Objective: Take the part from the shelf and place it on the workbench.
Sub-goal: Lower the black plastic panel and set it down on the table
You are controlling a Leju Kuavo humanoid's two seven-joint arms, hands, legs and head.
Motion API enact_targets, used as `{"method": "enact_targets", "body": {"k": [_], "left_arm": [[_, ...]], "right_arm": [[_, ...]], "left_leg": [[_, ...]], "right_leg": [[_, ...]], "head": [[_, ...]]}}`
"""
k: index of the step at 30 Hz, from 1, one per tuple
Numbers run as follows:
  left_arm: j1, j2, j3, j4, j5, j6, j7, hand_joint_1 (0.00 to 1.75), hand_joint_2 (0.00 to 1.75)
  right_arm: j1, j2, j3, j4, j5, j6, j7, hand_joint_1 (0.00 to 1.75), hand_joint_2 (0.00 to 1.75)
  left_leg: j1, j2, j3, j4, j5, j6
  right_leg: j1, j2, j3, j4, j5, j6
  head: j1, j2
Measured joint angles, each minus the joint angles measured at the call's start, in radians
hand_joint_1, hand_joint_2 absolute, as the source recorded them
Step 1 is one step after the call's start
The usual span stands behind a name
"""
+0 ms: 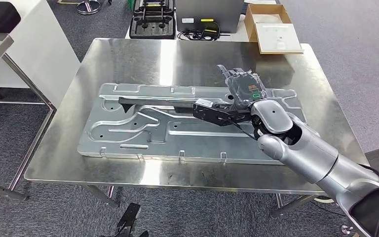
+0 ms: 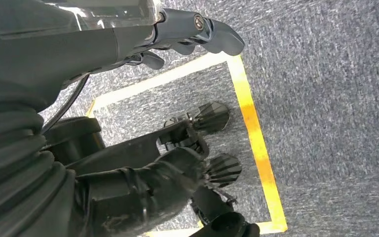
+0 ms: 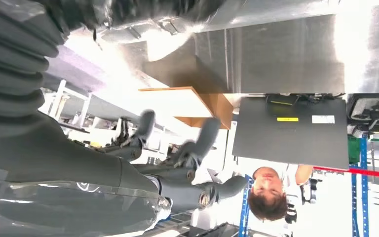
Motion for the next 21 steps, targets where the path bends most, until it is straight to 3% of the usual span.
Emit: {"method": "enact_targets", "body": {"k": [2,4,7,9,12,14,15,18,19,21], "left_arm": [[0.001,0.000,0.000,0.000,0.001,0.000,0.000,0.00,0.00],[0.001,0.000,0.000,0.000,0.003,0.000,-0.001,0.00,0.00],[0.004,0.001,0.000,0.000,0.004,0.000,-0.002,0.00,0.00],[0.005,0.001,0.000,0.000,0.004,0.000,-0.002,0.00,0.00],[0.006,0.002,0.000,0.000,0.002,0.000,-0.002,0.00,0.00],[0.008,0.002,0.000,0.000,0.001,0.000,0.000,0.00,0.00],[0.008,0.002,0.000,0.000,0.000,-0.001,0.001,0.00,0.00],[0.005,0.002,0.000,0.000,0.002,-0.002,0.002,0.00,0.00],[0.004,0.002,0.000,0.000,0.003,-0.003,0.002,0.00,0.00],[0.003,0.002,0.000,0.000,0.004,-0.004,0.001,0.00,0.00]], "right_arm": [[-0.002,0.000,0.001,0.001,0.000,0.001,0.000,0.00,0.00],[-0.003,0.000,0.002,0.002,-0.001,0.004,0.001,0.00,0.00],[-0.003,0.000,0.002,0.004,-0.001,0.010,0.004,0.00,0.00],[-0.005,0.001,0.002,0.004,-0.001,0.014,0.006,0.00,0.00],[-0.006,0.003,0.003,0.005,-0.002,0.017,0.007,0.00,0.00],[-0.006,0.005,0.005,0.006,-0.003,0.018,0.007,0.00,0.00],[-0.006,0.006,0.006,0.006,-0.003,0.018,0.007,0.00,0.00],[-0.011,0.010,0.010,0.006,-0.004,0.018,0.007,0.00,0.00],[-0.013,0.010,0.011,0.007,-0.004,0.018,0.006,0.00,0.00],[-0.016,0.010,0.013,0.007,-0.005,0.018,0.006,0.00,0.00]], "left_leg": [[0.000,-0.001,-0.004,0.016,-0.009,-0.008],[-0.004,-0.002,-0.012,0.033,-0.017,-0.017],[-0.005,-0.002,-0.019,0.040,-0.020,-0.028],[-0.002,-0.001,-0.032,0.071,-0.044,-0.039],[0.007,-0.001,-0.105,0.236,-0.129,-0.057],[0.011,-0.001,-0.135,0.301,-0.141,-0.061],[0.012,-0.001,-0.124,0.280,-0.121,-0.060],[0.009,-0.002,-0.031,0.096,-0.040,-0.048],[0.007,-0.003,-0.012,0.056,-0.029,-0.044],[0.001,-0.005,-0.005,0.037,-0.024,-0.038]], "right_leg": [[-0.002,-0.002,0.062,-0.118,0.055,0.001],[-0.001,-0.002,0.098,-0.189,0.072,-0.006],[0.001,0.002,0.098,-0.194,0.073,-0.023],[-0.003,0.001,0.099,-0.198,0.076,-0.032],[-0.006,0.000,0.098,-0.199,0.078,-0.039],[-0.006,0.000,0.096,-0.199,0.078,-0.039],[-0.006,0.001,0.097,-0.198,0.078,-0.038],[-0.005,0.001,0.098,-0.198,0.081,-0.034],[-0.004,0.002,0.097,-0.199,0.083,-0.030],[-0.003,0.002,0.094,-0.205,0.090,-0.018]], "head": [[0.000,0.000],[-0.001,0.000],[-0.001,0.000],[-0.005,0.000],[-0.011,0.000],[-0.011,0.000],[-0.011,0.000],[-0.010,0.000],[-0.010,0.000],[-0.010,0.000]]}}
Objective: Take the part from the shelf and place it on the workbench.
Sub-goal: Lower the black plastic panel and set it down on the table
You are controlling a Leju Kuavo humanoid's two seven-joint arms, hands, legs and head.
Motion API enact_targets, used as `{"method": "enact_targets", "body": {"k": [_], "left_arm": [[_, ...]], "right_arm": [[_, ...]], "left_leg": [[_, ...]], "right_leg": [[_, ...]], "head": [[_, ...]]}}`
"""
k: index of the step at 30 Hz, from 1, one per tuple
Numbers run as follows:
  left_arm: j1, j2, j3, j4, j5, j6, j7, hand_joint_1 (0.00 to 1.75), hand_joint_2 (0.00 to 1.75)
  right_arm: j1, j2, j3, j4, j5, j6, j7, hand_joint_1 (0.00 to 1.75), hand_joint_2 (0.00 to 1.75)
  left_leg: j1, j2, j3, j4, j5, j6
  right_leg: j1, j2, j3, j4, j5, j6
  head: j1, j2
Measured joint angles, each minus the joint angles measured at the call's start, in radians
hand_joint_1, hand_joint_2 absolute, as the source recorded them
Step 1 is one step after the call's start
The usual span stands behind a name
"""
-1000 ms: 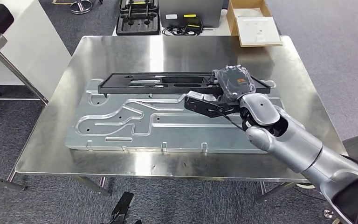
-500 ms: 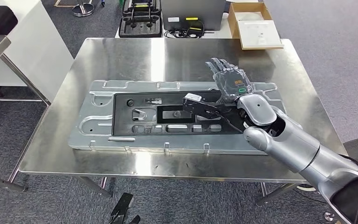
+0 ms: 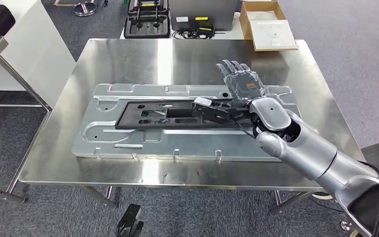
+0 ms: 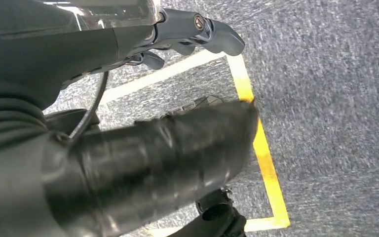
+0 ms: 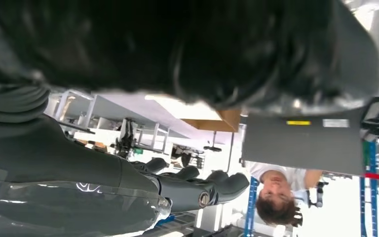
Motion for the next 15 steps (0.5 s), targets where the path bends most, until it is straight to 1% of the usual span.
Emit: {"method": "enact_targets", "body": {"k": [1,2,3,4,6,7,8,9,10,11,12,13,14,15], "left_arm": [[0.000,0.000,0.000,0.000,0.000,-0.001,-0.001,0.00,0.00],[0.000,0.000,0.000,0.000,0.000,-0.002,-0.002,0.00,0.00],[-0.001,0.000,0.000,0.000,0.000,-0.003,-0.003,0.00,0.00],[-0.002,-0.001,0.000,0.000,0.000,-0.003,-0.003,0.00,0.00],[-0.003,-0.001,0.000,0.000,0.001,-0.004,-0.003,0.00,0.00],[-0.002,-0.001,0.000,0.000,0.001,-0.005,-0.003,0.00,0.00],[-0.002,-0.001,0.000,0.000,0.002,-0.005,-0.002,0.00,0.00],[-0.002,-0.001,0.000,0.000,0.002,-0.005,-0.002,0.00,0.00],[-0.002,-0.001,0.000,0.000,0.002,-0.005,-0.002,0.00,0.00],[-0.003,-0.001,0.000,0.000,0.003,-0.005,-0.002,0.00,0.00],[-0.003,-0.001,0.000,0.000,0.003,-0.005,-0.002,0.00,0.00],[-0.003,-0.001,0.000,0.000,0.004,-0.005,-0.002,0.00,0.00],[-0.003,-0.001,0.000,0.000,0.004,-0.006,-0.002,0.00,0.00],[-0.003,-0.001,0.000,0.000,0.005,-0.006,-0.002,0.00,0.00]], "right_arm": [[0.000,0.000,0.001,0.000,-0.001,-0.001,-0.001,0.00,0.00],[0.000,0.000,0.002,0.000,-0.002,-0.002,-0.002,0.00,0.00],[0.000,0.001,0.002,0.000,-0.003,-0.004,-0.004,0.00,0.00],[0.000,0.001,0.002,0.000,-0.005,-0.005,-0.005,0.00,0.00],[0.001,0.001,0.002,0.000,-0.009,-0.007,-0.007,0.00,0.00],[0.001,0.001,0.003,0.000,-0.010,-0.007,-0.007,0.00,0.00],[0.002,0.001,0.003,0.000,-0.011,-0.007,-0.007,0.00,0.00],[0.002,0.001,0.003,0.000,-0.011,-0.008,-0.007,0.00,0.00],[0.002,0.002,0.003,0.000,-0.011,-0.008,-0.007,0.00,0.00],[0.001,0.003,0.003,0.000,-0.011,-0.009,-0.007,0.00,0.00],[0.000,0.004,0.003,0.000,-0.012,-0.012,-0.008,0.00,0.00],[-0.001,0.006,0.003,-0.001,-0.012,-0.015,-0.008,0.00,0.00],[-0.002,0.007,0.003,-0.002,-0.013,-0.020,-0.008,0.00,0.00],[-0.001,0.009,0.003,-0.002,-0.014,-0.024,-0.008,0.00,0.00]], "left_leg": [[0.001,0.000,0.000,-0.006,0.005,0.005],[0.003,0.002,0.001,-0.014,0.012,0.012],[0.005,0.003,0.002,-0.023,0.020,0.020],[0.006,0.005,0.001,-0.031,0.028,0.027],[0.003,0.006,-0.010,-0.033,0.038,0.036],[0.002,0.006,-0.018,-0.032,0.043,0.039],[0.000,0.006,-0.027,-0.029,0.049,0.040],[-0.001,0.006,-0.037,-0.027,0.054,0.040],[-0.002,0.005,-0.047,-0.023,0.059,0.038],[-0.002,0.005,-0.056,-0.017,0.064,0.036],[-0.003,0.005,-0.065,-0.011,0.068,0.032],[-0.004,0.004,-0.072,-0.006,0.073,0.028],[-0.005,0.003,-0.076,-0.003,0.078,0.022],[-0.005,0.003,-0.078,-0.004,0.086,0.017]], "right_leg": [[0.000,0.000,0.000,-0.004,0.003,0.006],[0.000,0.000,-0.001,-0.003,-0.003,0.011],[0.000,-0.001,-0.005,0.011,-0.021,0.014],[0.001,-0.001,-0.016,0.044,-0.053,0.015],[0.003,-0.002,-0.054,0.157,-0.132,0.014],[0.003,-0.002,-0.069,0.209,-0.159,0.015],[0.003,-0.002,-0.071,0.236,-0.167,0.015],[0.003,-0.002,-0.056,0.229,-0.159,0.016],[0.003,-0.002,-0.022,0.184,-0.137,0.016],[0.003,-0.003,0.022,0.119,-0.117,0.015],[0.005,-0.003,0.058,0.064,-0.101,0.014],[0.007,-0.003,0.082,0.024,-0.091,0.012],[0.010,-0.002,0.089,0.007,-0.088,0.009],[0.013,-0.002,0.084,0.008,-0.081,0.005]], "head": [[0.000,0.000],[0.001,0.000],[0.002,0.000],[0.003,0.000],[0.006,0.000],[0.006,0.000],[0.006,0.000],[0.006,0.000],[0.007,0.000],[0.007,0.000],[0.006,0.000],[0.007,0.000],[0.006,0.000],[0.006,0.000]]}}
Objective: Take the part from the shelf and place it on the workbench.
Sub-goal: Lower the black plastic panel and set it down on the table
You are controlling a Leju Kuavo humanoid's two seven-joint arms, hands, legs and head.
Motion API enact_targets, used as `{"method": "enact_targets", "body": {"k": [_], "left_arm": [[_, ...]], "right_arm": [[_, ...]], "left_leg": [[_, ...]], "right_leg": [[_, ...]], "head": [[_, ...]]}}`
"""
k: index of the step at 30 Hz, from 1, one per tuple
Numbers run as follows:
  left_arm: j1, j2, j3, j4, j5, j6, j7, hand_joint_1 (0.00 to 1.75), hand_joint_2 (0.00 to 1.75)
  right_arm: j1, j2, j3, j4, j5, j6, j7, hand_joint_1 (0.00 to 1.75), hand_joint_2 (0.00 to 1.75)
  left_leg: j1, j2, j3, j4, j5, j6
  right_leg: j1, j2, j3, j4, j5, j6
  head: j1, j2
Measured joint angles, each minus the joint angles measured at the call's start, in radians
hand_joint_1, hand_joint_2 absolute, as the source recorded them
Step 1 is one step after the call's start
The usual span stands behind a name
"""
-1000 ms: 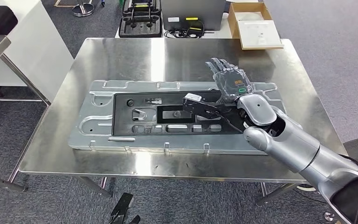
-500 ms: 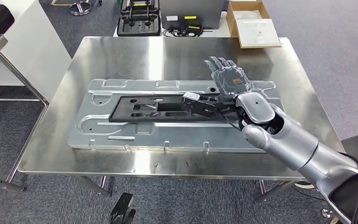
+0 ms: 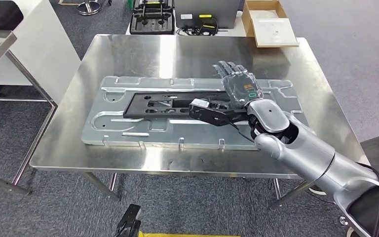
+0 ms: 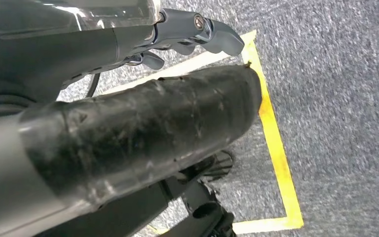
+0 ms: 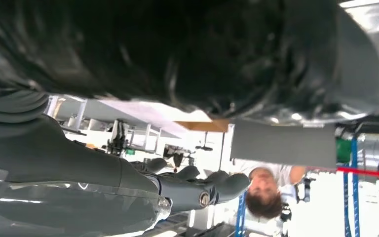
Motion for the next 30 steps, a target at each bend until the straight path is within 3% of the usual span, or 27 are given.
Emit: {"method": "enact_targets", "body": {"k": [2,3,4,6,7,8,9,10,11,13,15,17,18,19,20,22,23,24,25,27,29,30], "left_arm": [[0.001,0.001,0.000,0.000,0.000,0.000,0.000,0.00,0.00],[0.001,0.001,0.000,0.000,0.000,-0.001,0.000,0.00,0.00],[0.001,0.001,0.000,0.000,0.000,-0.001,0.000,0.00,0.00],[0.001,0.001,0.000,0.000,0.000,-0.001,0.001,0.00,0.00],[0.001,0.002,0.000,0.000,0.000,-0.001,0.001,0.00,0.00],[0.001,0.002,0.000,0.000,0.000,-0.002,0.001,0.00,0.00],[0.001,0.002,0.000,0.000,0.000,-0.003,0.001,0.00,0.00],[0.001,0.002,0.000,0.000,0.000,-0.004,0.002,0.00,0.00],[0.000,0.002,0.000,0.000,0.000,-0.004,0.001,0.00,0.00],[-0.004,0.002,0.000,0.000,0.001,-0.005,0.001,0.00,0.00],[-0.007,0.002,0.000,0.000,0.002,-0.005,0.000,0.00,0.00],[-0.006,0.002,0.000,0.000,0.004,-0.005,0.000,0.00,0.00],[-0.006,0.001,0.000,0.000,0.004,-0.005,-0.001,0.00,0.00],[-0.006,0.001,0.000,0.000,0.005,-0.005,-0.001,0.00,0.00],[-0.006,0.001,0.000,0.000,0.005,-0.005,-0.001,0.00,0.00],[-0.005,0.001,0.000,0.000,0.005,-0.005,-0.002,0.00,0.00],[-0.004,0.001,0.000,0.000,0.005,-0.005,-0.002,0.00,0.00],[-0.003,0.001,0.000,0.000,0.005,-0.005,-0.002,0.00,0.00],[-0.003,0.001,0.000,0.000,0.005,-0.005,-0.002,0.00,0.00],[-0.002,0.001,0.000,0.000,0.005,-0.005,-0.002,0.00,0.00],[-0.002,0.001,0.000,0.000,0.005,-0.004,-0.003,0.00,0.00],[-0.002,0.001,0.000,0.000,0.005,-0.003,-0.003,0.00,0.00]], "right_arm": [[0.002,0.003,0.000,-0.001,-0.002,-0.008,0.000,0.00,0.00],[0.003,0.005,0.000,-0.001,-0.004,-0.011,-0.001,0.00,0.00],[0.003,0.008,0.000,-0.001,-0.004,-0.013,-0.001,0.00,0.00],[0.004,0.011,0.000,-0.001,-0.005,-0.016,-0.001,0.00,0.00],[0.005,0.012,0.000,-0.001,-0.006,-0.018,-0.001,0.00,0.00],[0.006,0.013,0.000,-0.001,-0.007,-0.020,-0.002,0.00,0.00],[0.009,0.014,0.000,-0.001,-0.008,-0.022,-0.002,0.00,0.00],[0.011,0.014,0.000,-0.001,-0.008,-0.024,-0.002,0.00,0.00],[0.013,0.015,0.000,-0.002,-0.009,-0.027,-0.003,0.00,0.00],[0.014,0.015,0.000,-0.007,-0.011,-0.036,-0.006,0.00,0.00],[0.016,0.016,0.000,-0.013,-0.015,-0.049,-0.009,0.00,0.00],[0.023,0.018,0.000,-0.019,-0.021,-0.069,-0.012,0.00,0.00],[0.028,0.019,0.000,-0.022,-0.026,-0.080,-0.013,0.00,0.00],[0.034,0.019,0.000,-0.024,-0.029,-0.092,-0.014,0.00,0.00],[0.038,0.019,0.000,-0.027,-0.032,-0.102,-0.015,0.00,0.00],[0.047,0.018,0.000,-0.031,-0.035,-0.111,-0.016,0.00,0.00],[0.052,0.018,0.000,-0.033,-0.036,-0.115,-0.016,0.00,0.00],[0.057,0.018,0.000,-0.035,-0.037,-0.118,-0.016,0.00,0.00],[0.061,0.018,0.000,-0.037,-0.039,-0.123,-0.017,0.00,0.00],[0.067,0.018,-0.001,-0.044,-0.043,-0.136,-0.016,0.00,0.00],[0.072,0.017,-0.005,-0.056,-0.049,-0.155,-0.016,0.00,0.00],[0.076,0.017,-0.008,-0.062,-0.051,-0.165,-0.015,0.00,0.00]], "left_leg": [[0.000,-0.001,-0.006,0.000,0.005,-0.011],[0.001,-0.001,-0.015,0.012,-0.013,-0.018],[0.003,-0.001,-0.028,0.041,-0.050,-0.026],[0.011,0.000,-0.060,0.155,-0.152,-0.041],[0.015,0.001,-0.072,0.217,-0.187,-0.046],[0.018,0.001,-0.072,0.261,-0.202,-0.049],[0.020,0.001,-0.058,0.276,-0.195,-0.051],[0.021,0.001,-0.027,0.255,-0.175,-0.050],[0.022,0.001,0.022,0.204,-0.155,-0.048],[0.018,-0.001,0.127,0.070,-0.154,-0.038],[0.010,-0.002,0.170,-0.002,-0.167,-0.026],[0.008,0.000,0.163,-0.018,-0.147,-0.011],[0.009,0.003,0.160,-0.028,-0.133,-0.003],[0.011,0.005,0.153,-0.036,-0.117,0.007],[0.013,0.007,0.144,-0.041,-0.102,0.014],[0.010,0.009,0.115,-0.042,-0.078,0.022],[0.009,0.009,0.099,-0.040,-0.066,0.022],[0.008,0.010,0.082,-0.038,-0.055,0.022],[0.007,0.010,0.065,-0.034,-0.045,0.021],[0.006,0.010,0.033,-0.022,-0.027,0.015],[0.004,0.010,0.012,-0.008,-0.013,0.006],[0.003,0.010,0.008,-0.006,-0.005,0.000]], "right_leg": [[-0.004,-0.001,-0.012,-0.005,0.016,-0.012],[-0.007,-0.002,-0.021,-0.007,0.026,-0.020],[-0.011,-0.003,-0.031,-0.009,0.037,-0.026],[-0.012,-0.004,-0.058,-0.008,0.059,-0.033],[-0.012,-0.004,-0.072,-0.008,0.070,-0.034],[-0.012,-0.005,-0.087,-0.007,0.081,-0.034],[-0.012,-0.005,-0.102,-0.007,0.091,-0.032],[-0.013,-0.005,-0.115,-0.007,0.101,-0.030],[-0.013,-0.004,-0.127,-0.007,0.112,-0.027],[-0.012,-0.005,-0.143,-0.008,0.130,-0.018],[-0.013,-0.006,-0.145,-0.015,0.149,-0.005],[-0.016,-0.005,-0.144,-0.028,0.164,0.009],[-0.015,-0.005,-0.148,-0.023,0.152,0.013],[-0.014,-0.004,-0.156,-0.002,0.120,0.015],[-0.014,-0.005,-0.169,0.040,0.071,0.014],[-0.011,-0.004,-0.194,0.162,-0.027,0.014],[-0.010,-0.004,-0.197,0.214,-0.045,0.015],[-0.010,-0.004,-0.189,0.241,-0.040,0.016],[-0.010,-0.004,-0.165,0.237,-0.017,0.017],[-0.010,-0.005,-0.076,0.144,0.019,0.015],[-0.006,-0.004,0.008,0.025,0.000,0.010],[-0.003,-0.004,0.026,-0.007,-0.013,0.006]], "head": [[0.001,0.000],[0.000,0.000],[-0.002,0.000],[-0.006,0.000],[-0.006,0.000],[-0.006,0.000],[-0.006,0.000],[-0.006,0.000],[-0.006,0.000],[-0.005,0.000],[-0.004,0.000],[-0.005,0.000],[-0.004,0.000],[-0.002,0.000],[0.001,0.000],[0.004,0.000],[0.005,0.000],[0.005,0.000],[0.005,0.000],[0.006,0.000],[0.007,0.000],[0.008,0.000]]}}
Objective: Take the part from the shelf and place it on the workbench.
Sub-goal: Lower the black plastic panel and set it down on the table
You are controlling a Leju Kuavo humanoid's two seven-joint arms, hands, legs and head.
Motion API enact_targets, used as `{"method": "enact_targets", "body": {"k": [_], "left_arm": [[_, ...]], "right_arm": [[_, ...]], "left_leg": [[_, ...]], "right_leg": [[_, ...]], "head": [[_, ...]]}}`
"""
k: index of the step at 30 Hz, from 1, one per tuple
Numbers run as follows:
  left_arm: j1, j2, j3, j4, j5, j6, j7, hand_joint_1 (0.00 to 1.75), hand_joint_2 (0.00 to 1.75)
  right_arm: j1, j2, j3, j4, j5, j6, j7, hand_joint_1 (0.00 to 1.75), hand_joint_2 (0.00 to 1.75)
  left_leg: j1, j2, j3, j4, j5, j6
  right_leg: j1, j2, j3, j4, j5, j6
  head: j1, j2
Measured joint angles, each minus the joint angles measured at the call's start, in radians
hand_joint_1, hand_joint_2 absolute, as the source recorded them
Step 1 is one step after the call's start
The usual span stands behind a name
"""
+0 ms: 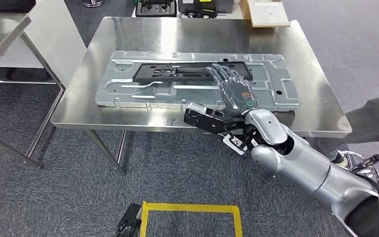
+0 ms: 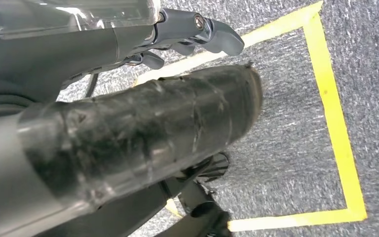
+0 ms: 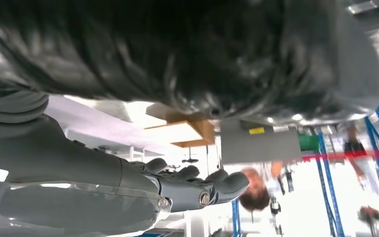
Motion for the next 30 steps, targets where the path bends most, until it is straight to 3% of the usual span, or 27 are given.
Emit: {"method": "enact_targets", "body": {"k": [2,3,4,5,7,8,9,11,13,15,16,17,19,20,21,23,24,25,27,28,30], "left_arm": [[0.002,0.001,0.000,0.000,0.000,0.002,0.000,0.00,0.00],[0.003,0.001,0.000,0.000,0.001,0.003,0.000,0.00,0.00],[0.004,0.001,0.000,0.000,0.002,0.004,0.000,0.00,0.00],[0.005,0.001,0.000,0.000,0.004,0.005,-0.001,0.00,0.00],[0.006,0.002,0.000,0.000,0.008,0.009,-0.004,0.00,0.00],[0.007,0.002,0.000,0.000,0.011,0.011,-0.006,0.00,0.00],[0.008,0.002,0.000,0.000,0.015,0.014,-0.009,0.00,0.00],[0.011,0.003,0.000,0.000,0.021,0.020,-0.016,0.00,0.00],[0.012,0.004,0.000,0.000,0.027,0.025,-0.023,0.00,0.00],[0.011,0.006,0.000,0.000,0.031,0.028,-0.029,0.00,0.00],[0.010,0.007,0.000,0.000,0.032,0.029,-0.032,0.00,0.00],[0.010,0.008,0.000,0.000,0.033,0.030,-0.033,0.00,0.00],[0.013,0.008,0.000,0.000,0.037,0.033,-0.036,0.00,0.00],[0.014,0.009,0.000,0.000,0.039,0.033,-0.037,0.00,0.00],[0.015,0.009,0.000,0.000,0.040,0.034,-0.037,0.00,0.00],[0.016,0.009,0.000,0.000,0.041,0.035,-0.038,0.00,0.00],[0.016,0.009,0.000,0.000,0.042,0.035,-0.039,0.00,0.00],[0.016,0.009,0.000,0.000,0.042,0.035,-0.039,0.00,0.00],[0.019,0.009,0.000,0.000,0.046,0.035,-0.039,0.00,0.00],[0.021,0.010,0.000,0.000,0.048,0.036,-0.039,0.00,0.00],[0.024,0.011,0.000,0.000,0.051,0.037,-0.040,0.00,0.00]], "right_arm": [[0.013,-0.001,-0.006,-0.008,-0.005,-0.019,0.002,0.00,0.00],[0.020,-0.001,-0.007,-0.011,-0.007,-0.027,0.004,0.00,0.00],[0.027,-0.002,-0.009,-0.015,-0.010,-0.039,0.005,0.00,0.00],[0.036,-0.002,-0.012,-0.020,-0.013,-0.057,0.006,0.00,0.00],[0.063,-0.004,-0.030,-0.035,-0.025,-0.112,0.005,0.00,0.00],[0.083,-0.006,-0.042,-0.043,-0.035,-0.146,0.000,0.00,0.00],[0.107,-0.009,-0.055,-0.053,-0.050,-0.182,-0.012,0.00,0.00],[0.158,-0.012,-0.078,-0.073,-0.089,-0.248,-0.046,0.00,0.00],[0.207,-0.014,-0.100,-0.093,-0.136,-0.307,-0.097,0.00,0.00],[0.260,-0.014,-0.124,-0.115,-0.174,-0.357,-0.149,0.00,0.00],[0.284,-0.014,-0.135,-0.126,-0.187,-0.373,-0.169,0.00,0.00],[0.305,-0.014,-0.144,-0.135,-0.201,-0.385,-0.187,0.00,0.00],[0.349,-0.014,-0.161,-0.150,-0.241,-0.405,-0.228,0.00,0.00],[0.372,-0.014,-0.170,-0.156,-0.266,-0.416,-0.252,0.00,0.00],[0.394,-0.014,-0.179,-0.161,-0.292,-0.426,-0.278,0.00,0.00],[0.425,-0.014,-0.195,-0.168,-0.332,-0.442,-0.323,0.00,0.00],[0.438,-0.014,-0.203,-0.171,-0.350,-0.449,-0.346,0.00,0.00],[0.456,-0.013,-0.213,-0.175,-0.368,-0.457,-0.367,0.00,0.00],[0.507,-0.010,-0.236,-0.180,-0.408,-0.471,-0.420,0.00,0.00],[0.533,-0.007,-0.246,-0.182,-0.427,-0.477,-0.449,0.00,0.00],[0.565,0.002,-0.262,-0.184,-0.458,-0.484,-0.500,0.00,0.00]], "left_leg": [[0.000,-0.001,-0.005,-0.004,0.017,-0.012],[0.002,-0.002,-0.011,-0.001,0.009,-0.018],[0.003,-0.003,-0.022,0.019,-0.020,-0.026],[0.006,-0.003,-0.036,0.058,-0.068,-0.033],[0.012,-0.003,-0.064,0.180,-0.174,-0.046],[0.015,-0.003,-0.069,0.237,-0.199,-0.050],[0.017,-0.003,-0.063,0.272,-0.198,-0.052],[0.020,-0.003,-0.021,0.271,-0.157,-0.052],[0.021,-0.004,0.063,0.182,-0.133,-0.046],[0.016,-0.005,0.164,0.052,-0.160,-0.036],[0.012,-0.007,0.193,0.006,-0.174,-0.030],[0.008,-0.008,0.203,-0.018,-0.179,-0.024],[0.007,-0.007,0.192,-0.031,-0.156,-0.008],[0.009,-0.005,0.184,-0.037,-0.141,0.001],[0.011,-0.003,0.174,-0.042,-0.126,0.010],[0.009,-0.001,0.143,-0.044,-0.098,0.021],[0.008,-0.001,0.125,-0.043,-0.084,0.023],[0.006,0.000,0.107,-0.041,-0.071,0.023],[0.006,-0.001,0.070,-0.034,-0.049,0.020],[0.006,-0.003,0.052,-0.026,-0.041,0.016],[0.004,-0.003,0.019,-0.005,-0.026,0.006]], "right_leg": [[0.001,-0.001,-0.006,-0.013,0.009,-0.010],[-0.001,-0.002,-0.014,-0.014,0.021,-0.017],[-0.004,-0.003,-0.025,-0.017,0.034,-0.024],[-0.007,-0.004,-0.039,-0.018,0.047,-0.030],[-0.008,-0.004,-0.069,-0.017,0.073,-0.036],[-0.008,-0.004,-0.085,-0.017,0.085,-0.035],[-0.008,-0.004,-0.102,-0.016,0.097,-0.034],[-0.008,-0.004,-0.129,-0.014,0.117,-0.030],[-0.008,-0.004,-0.148,-0.014,0.133,-0.024],[-0.007,-0.004,-0.159,-0.015,0.150,-0.015],[-0.008,-0.005,-0.161,-0.018,0.160,-0.009],[-0.009,-0.005,-0.161,-0.024,0.171,-0.002],[-0.011,-0.004,-0.162,-0.034,0.181,0.011],[-0.010,-0.003,-0.168,-0.024,0.159,0.015],[-0.009,-0.002,-0.178,0.006,0.117,0.015],[-0.008,-0.001,-0.202,0.117,0.003,0.013],[-0.008,-0.001,-0.209,0.176,-0.032,0.013],[-0.007,-0.001,-0.206,0.219,-0.039,0.015],[-0.008,-0.001,-0.160,0.226,0.009,0.017],[-0.009,-0.001,-0.117,0.187,0.032,0.018],[-0.006,-0.002,-0.017,0.058,0.016,0.015]], "head": [[0.002,0.000],[0.002,0.000],[0.000,0.000],[-0.002,0.000],[-0.006,0.000],[-0.006,0.000],[-0.006,0.000],[-0.006,0.000],[-0.006,0.000],[-0.005,0.000],[-0.005,0.000],[-0.007,0.000],[-0.010,0.000],[-0.009,0.000],[-0.007,0.000],[-0.003,0.000],[-0.001,0.000],[-0.001,0.000],[0.000,0.000],[0.000,0.000],[0.001,0.000]]}}
